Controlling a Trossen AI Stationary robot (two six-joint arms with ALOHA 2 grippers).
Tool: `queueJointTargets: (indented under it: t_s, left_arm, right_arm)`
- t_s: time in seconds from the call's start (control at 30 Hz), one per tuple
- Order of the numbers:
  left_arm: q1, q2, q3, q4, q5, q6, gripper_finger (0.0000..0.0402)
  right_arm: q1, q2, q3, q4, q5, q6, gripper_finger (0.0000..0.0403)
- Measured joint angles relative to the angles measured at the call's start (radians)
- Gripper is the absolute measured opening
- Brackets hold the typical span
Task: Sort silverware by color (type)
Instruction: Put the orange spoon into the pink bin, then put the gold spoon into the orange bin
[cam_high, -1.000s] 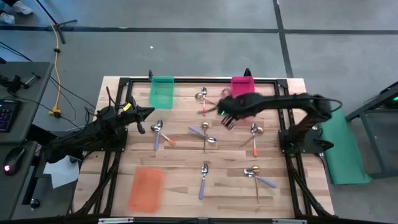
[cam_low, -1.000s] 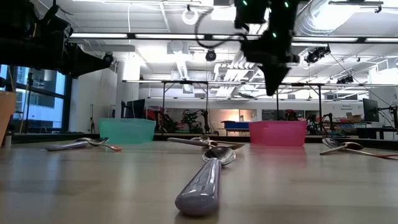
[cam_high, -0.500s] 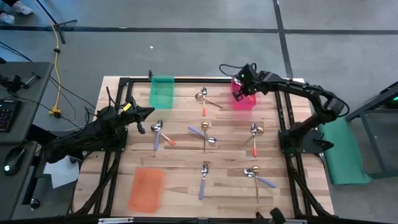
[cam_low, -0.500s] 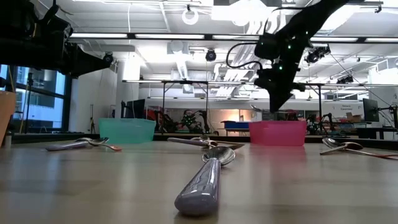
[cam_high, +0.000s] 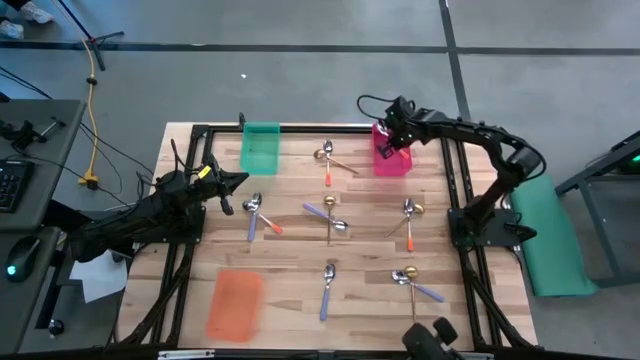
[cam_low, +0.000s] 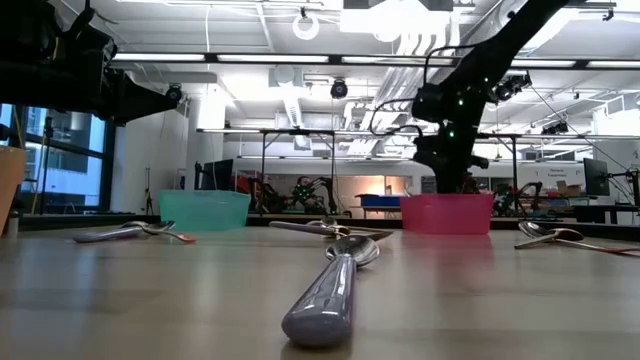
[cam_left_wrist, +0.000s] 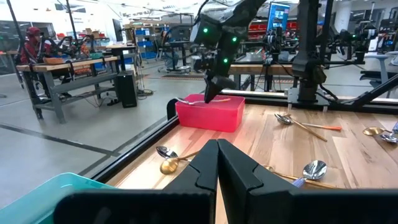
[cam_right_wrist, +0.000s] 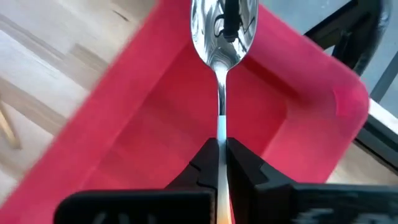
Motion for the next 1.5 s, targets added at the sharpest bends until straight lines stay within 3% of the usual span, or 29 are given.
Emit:
queueJointTargets:
  t_s: [0.97,1.33,1.5]
  left_arm:
    - [0.0,0.0,0.0,0.0,0.0,0.0,0.0]
    - [0.0,0.0,0.0,0.0,0.0,0.0,0.0]
    - [0.0,0.0,0.0,0.0,0.0,0.0,0.0]
  right_arm:
    - [0.014,0.059,0.0,-0.077,0.005,-0.033,0.0002]
    - [0.014,0.059,0.0,-0.077,0.031,-0.033,0.0085]
    - [0.024,0.029,0.0,-0.079,0.032,-0.032,0.0096]
